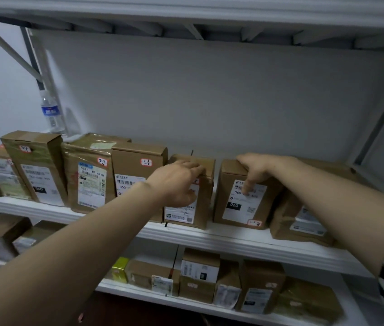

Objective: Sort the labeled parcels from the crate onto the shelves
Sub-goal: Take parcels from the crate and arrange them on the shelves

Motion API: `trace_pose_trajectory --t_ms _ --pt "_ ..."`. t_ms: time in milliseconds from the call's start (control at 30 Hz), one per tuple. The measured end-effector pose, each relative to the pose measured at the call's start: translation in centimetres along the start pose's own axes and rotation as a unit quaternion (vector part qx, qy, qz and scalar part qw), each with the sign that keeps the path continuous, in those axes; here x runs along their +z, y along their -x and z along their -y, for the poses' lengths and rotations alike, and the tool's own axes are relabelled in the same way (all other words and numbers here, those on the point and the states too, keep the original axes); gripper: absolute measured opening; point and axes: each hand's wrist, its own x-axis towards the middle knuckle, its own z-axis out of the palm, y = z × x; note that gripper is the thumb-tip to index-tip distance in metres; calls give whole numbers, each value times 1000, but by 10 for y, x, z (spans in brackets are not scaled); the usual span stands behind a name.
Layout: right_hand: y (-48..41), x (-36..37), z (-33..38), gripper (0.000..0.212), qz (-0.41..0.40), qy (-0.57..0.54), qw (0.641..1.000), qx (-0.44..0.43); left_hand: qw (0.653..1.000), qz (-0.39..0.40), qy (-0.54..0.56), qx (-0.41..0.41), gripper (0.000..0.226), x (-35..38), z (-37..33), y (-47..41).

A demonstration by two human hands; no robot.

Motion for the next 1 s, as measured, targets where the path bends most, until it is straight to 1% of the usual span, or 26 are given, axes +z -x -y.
trace_pose_trajectory --t_ms 133,233,433,500,600,633,733,833,933,1000 --pt "1 0 3 72 11 -5 1000 -29 1000 2 1 -17 72 2 -3 -1" --pt "3 1 8 72 3 9 999 -41 1000 1 2 -26 72 2 -5 0" --pt "5 5 10 75 -3 9 999 -37 999 11 7 -32 74 2 -8 2" --pt "8 4 9 86 2 7 999 -37 999 12 7 -31 75 1 -8 1" --pt "16 -2 2 115 8 -17 999 -46 1000 1 -3 -20 76 -4 -14 -3" --pt "21 -8 -4 119 5 -35 998 -47 1000 -5 -5 -14 76 -7 -16 -5" --pt "41 -28 -31 121 -11 -63 998 -27 1000 -27 -2 11 75 -14 -30 -17" --pt "56 -39 -70 125 -16 -47 998 24 999 -22 7 33 75 -15 -49 -32" --pt "60 -33 -105 137 9 -37 997 71 999 -5 14 48 78 -10 -69 -46" --pt "59 -23 -121 142 25 -15 996 84 998 6 17 56 79 -5 -78 -53"
